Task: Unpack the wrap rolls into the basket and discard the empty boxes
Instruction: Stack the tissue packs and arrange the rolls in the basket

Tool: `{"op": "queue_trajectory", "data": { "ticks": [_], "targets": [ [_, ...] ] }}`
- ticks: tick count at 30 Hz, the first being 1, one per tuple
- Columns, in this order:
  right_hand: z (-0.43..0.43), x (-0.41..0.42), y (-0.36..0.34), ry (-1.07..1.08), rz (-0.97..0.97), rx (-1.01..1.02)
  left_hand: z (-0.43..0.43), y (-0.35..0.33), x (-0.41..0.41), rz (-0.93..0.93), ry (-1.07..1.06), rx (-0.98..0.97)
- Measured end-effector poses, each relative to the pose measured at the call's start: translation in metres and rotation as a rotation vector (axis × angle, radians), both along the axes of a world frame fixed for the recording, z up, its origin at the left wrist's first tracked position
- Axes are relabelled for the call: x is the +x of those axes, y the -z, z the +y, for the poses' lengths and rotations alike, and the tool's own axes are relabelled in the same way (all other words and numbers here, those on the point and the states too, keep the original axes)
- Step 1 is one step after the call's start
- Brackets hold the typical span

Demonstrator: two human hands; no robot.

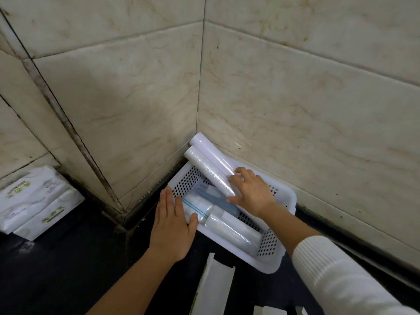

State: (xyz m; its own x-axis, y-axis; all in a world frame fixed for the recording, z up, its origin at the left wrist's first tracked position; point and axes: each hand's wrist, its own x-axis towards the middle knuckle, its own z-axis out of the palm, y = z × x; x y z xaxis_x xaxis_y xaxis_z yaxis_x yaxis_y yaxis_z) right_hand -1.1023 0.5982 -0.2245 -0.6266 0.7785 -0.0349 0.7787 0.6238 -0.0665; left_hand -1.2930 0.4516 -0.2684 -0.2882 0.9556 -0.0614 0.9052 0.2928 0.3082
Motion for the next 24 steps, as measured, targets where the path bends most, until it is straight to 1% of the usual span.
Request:
{"op": "queue_trajectory", "data": {
  "ticks": [3,5,6,8,10,11,12,13,14,16,17,19,20,22,24],
  "targets": [
    [0.002,-0.003,-0.003,-0.005,-0.052,0.014,0.0,0.0,-0.001,0.026,0.01,0.001],
    [-0.001,-0.006,-0.007,0.034,-0.028,-0.035,0.001,-0.001,-0.001,0.033,0.019,-0.018],
    [-0.002,-0.006,-0.009,0.067,0.023,-0.072,0.002,-0.002,-0.002,0.034,0.026,-0.034],
    [-0.007,-0.001,-0.015,0.135,0.214,-0.116,0.006,-0.006,-0.007,0.036,0.064,-0.059],
    [-0.015,0.008,-0.022,0.192,0.406,-0.127,0.013,-0.01,-0.013,0.067,0.127,-0.03],
    [-0.021,0.012,-0.023,0.205,0.438,-0.171,0.018,-0.013,-0.016,0.087,0.171,-0.007],
    [-0.028,0.016,-0.022,0.198,0.411,-0.248,0.024,-0.015,-0.018,0.083,0.226,0.01],
    [-0.036,0.018,-0.018,0.179,0.333,-0.338,0.032,-0.018,-0.018,0.038,0.29,0.014],
    [-0.044,0.019,-0.012,0.159,0.23,-0.408,0.04,-0.022,-0.017,-0.051,0.343,-0.011],
    [-0.059,0.018,-0.001,0.149,0.033,-0.447,0.055,-0.032,-0.012,-0.223,0.415,-0.137],
    [-0.063,0.017,0.003,0.154,-0.055,-0.419,0.063,-0.034,-0.01,-0.253,0.453,-0.207],
    [-0.068,0.015,0.011,0.171,-0.182,-0.343,0.079,-0.036,-0.004,-0.203,0.536,-0.326],
    [-0.069,0.015,0.015,0.182,-0.209,-0.315,0.085,-0.035,-0.001,-0.161,0.566,-0.373],
    [-0.071,0.016,0.02,0.196,-0.22,-0.291,0.092,-0.031,0.004,-0.085,0.595,-0.441],
    [-0.072,0.017,0.024,0.22,-0.181,-0.329,0.098,-0.025,0.005,-0.013,0.583,-0.466]
  ]
}}
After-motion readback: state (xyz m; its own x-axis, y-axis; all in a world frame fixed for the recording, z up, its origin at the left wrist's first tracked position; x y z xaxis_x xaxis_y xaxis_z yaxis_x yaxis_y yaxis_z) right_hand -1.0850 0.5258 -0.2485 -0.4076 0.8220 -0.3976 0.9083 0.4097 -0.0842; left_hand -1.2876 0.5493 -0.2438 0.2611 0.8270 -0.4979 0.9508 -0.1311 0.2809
